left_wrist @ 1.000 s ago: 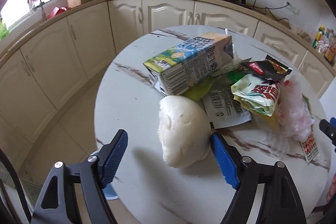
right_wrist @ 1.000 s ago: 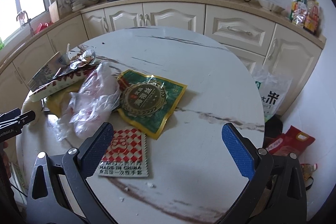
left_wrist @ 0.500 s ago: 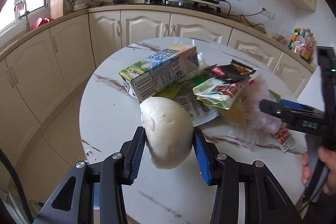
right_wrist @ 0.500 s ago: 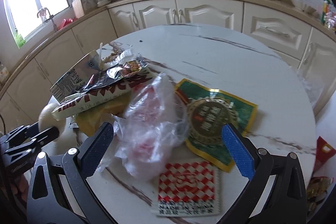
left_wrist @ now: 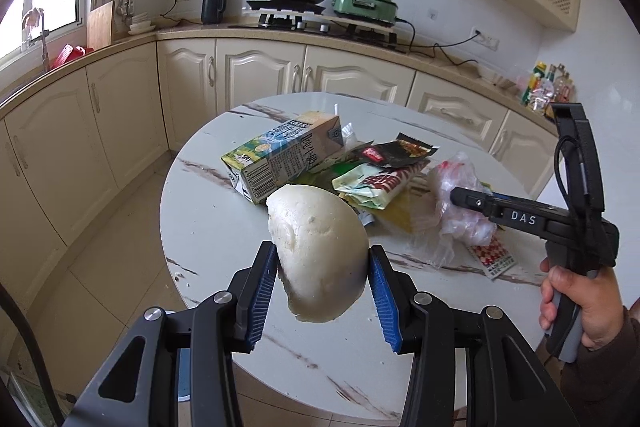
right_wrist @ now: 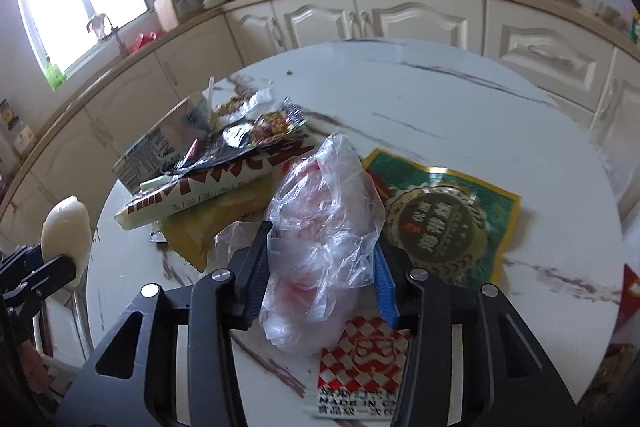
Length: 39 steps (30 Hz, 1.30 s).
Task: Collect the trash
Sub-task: 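Carry the bun and plastic bag over the blue bucket and open both grippers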
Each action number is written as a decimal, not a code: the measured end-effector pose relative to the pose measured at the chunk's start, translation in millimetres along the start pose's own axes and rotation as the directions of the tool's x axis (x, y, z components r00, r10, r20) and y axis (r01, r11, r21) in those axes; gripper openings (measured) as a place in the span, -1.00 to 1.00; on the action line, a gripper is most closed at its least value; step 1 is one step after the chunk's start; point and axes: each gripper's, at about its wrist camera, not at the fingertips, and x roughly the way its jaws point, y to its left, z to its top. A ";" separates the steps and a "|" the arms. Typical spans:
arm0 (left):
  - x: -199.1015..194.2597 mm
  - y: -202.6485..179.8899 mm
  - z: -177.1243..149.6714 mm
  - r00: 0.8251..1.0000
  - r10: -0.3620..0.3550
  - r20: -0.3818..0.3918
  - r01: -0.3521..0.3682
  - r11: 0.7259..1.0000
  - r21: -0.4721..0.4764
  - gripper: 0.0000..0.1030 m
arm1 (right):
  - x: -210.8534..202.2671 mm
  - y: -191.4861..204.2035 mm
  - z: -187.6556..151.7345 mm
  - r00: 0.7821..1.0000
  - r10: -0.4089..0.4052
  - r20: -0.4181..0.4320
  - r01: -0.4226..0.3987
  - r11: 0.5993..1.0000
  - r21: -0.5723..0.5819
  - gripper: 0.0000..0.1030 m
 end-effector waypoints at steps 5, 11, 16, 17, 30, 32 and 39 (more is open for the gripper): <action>-33.3 3.1 -6.5 0.999 -0.018 0.026 0.018 1.000 -0.012 -0.18 | -38.0 -7.5 -2.7 0.996 -0.020 0.093 0.015 0.998 0.057 -0.18; -87.4 22.2 -16.2 0.997 -0.017 0.078 0.021 0.999 -0.045 -0.18 | -89.0 18.7 3.0 0.980 -0.002 0.200 -0.006 0.999 0.035 -0.17; -135.8 51.2 -34.5 0.993 0.037 0.114 -0.027 0.996 -0.088 -0.18 | -99.7 101.6 8.1 0.966 0.146 0.213 -0.125 0.986 -0.110 -0.17; -143.8 57.9 -39.6 0.992 0.052 0.118 -0.040 0.994 -0.098 -0.18 | -95.2 126.7 7.4 0.962 0.181 0.203 -0.153 0.977 -0.148 -0.16; -195.6 188.1 -127.7 0.947 0.321 -0.010 -0.311 0.906 -0.286 -0.18 | 53.3 348.2 -56.3 0.925 0.366 -0.100 -0.376 0.847 -0.377 -0.16; -182.2 203.4 -137.4 0.946 0.319 -0.053 -0.320 0.898 -0.301 -0.18 | 90.9 364.9 -68.0 0.930 0.334 -0.151 -0.367 0.847 -0.384 -0.16; -100.7 262.2 -171.6 0.939 0.253 -0.234 -0.323 0.883 -0.341 -0.18 | 227.2 376.2 -101.9 0.925 0.191 -0.328 -0.303 0.893 -0.332 -0.13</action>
